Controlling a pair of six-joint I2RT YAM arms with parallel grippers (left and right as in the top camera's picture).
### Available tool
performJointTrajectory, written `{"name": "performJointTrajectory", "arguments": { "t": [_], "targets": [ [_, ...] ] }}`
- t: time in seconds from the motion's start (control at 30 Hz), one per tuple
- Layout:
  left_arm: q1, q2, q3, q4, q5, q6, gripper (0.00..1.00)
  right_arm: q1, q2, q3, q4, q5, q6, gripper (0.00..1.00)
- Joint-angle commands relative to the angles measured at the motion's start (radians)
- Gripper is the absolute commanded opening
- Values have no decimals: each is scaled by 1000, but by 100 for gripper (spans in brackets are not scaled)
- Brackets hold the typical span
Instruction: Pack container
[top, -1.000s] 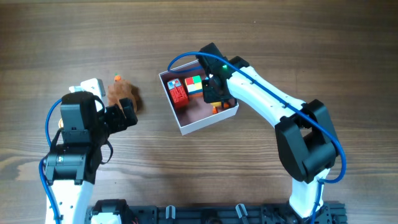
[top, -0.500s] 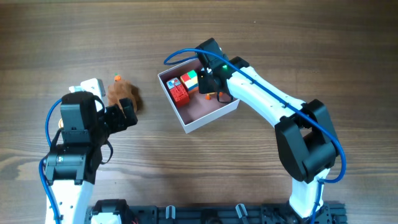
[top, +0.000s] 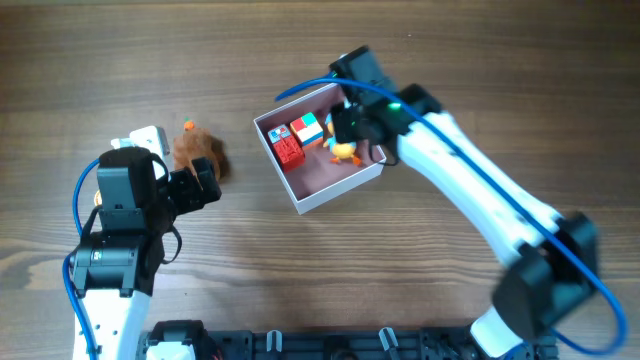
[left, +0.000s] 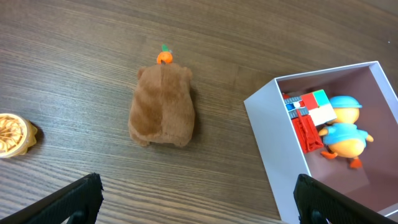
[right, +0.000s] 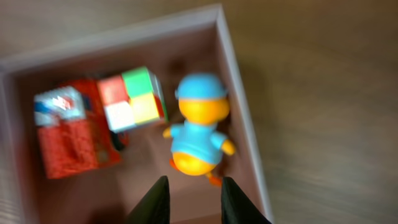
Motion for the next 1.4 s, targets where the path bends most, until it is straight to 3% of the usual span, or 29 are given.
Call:
{"name": "performJointTrajectory", "arguments": {
  "t": [0.0,0.17,0.43,0.6,1.03,1.13,1.2,1.23,1.37],
  "targets": [
    [-5,3,19,2,-6,-9,100,-82,-86,27,-59,84,53,4],
    [-5,3,19,2,-6,-9,100,-224,4,12,-172,-11,72,4],
    [-5,3,19,2,-6,-9,100,-233,262,1,-233,-246,-87,4],
    [-5,3,19,2,-6,-9,100,-228,271,1,-264,-524,-294,4],
    [-5,3,19,2,-6,-9,100,-228,271,1,-370,-789,-525,4],
    [-5,3,19,2,-6,-9,100,-228,271,1,-367,-789,-525,4],
    [-5,3,19,1,-5,-9,100,-230,270,2,-324,-737,-447,10],
    [-5,2,20,1,-5,-10,100,-233,267,4,-310,-685,-411,15],
    [-5,-6,106,-68,-30,-13,100,-336,178,122,-312,-312,-198,19]
  ]
}}
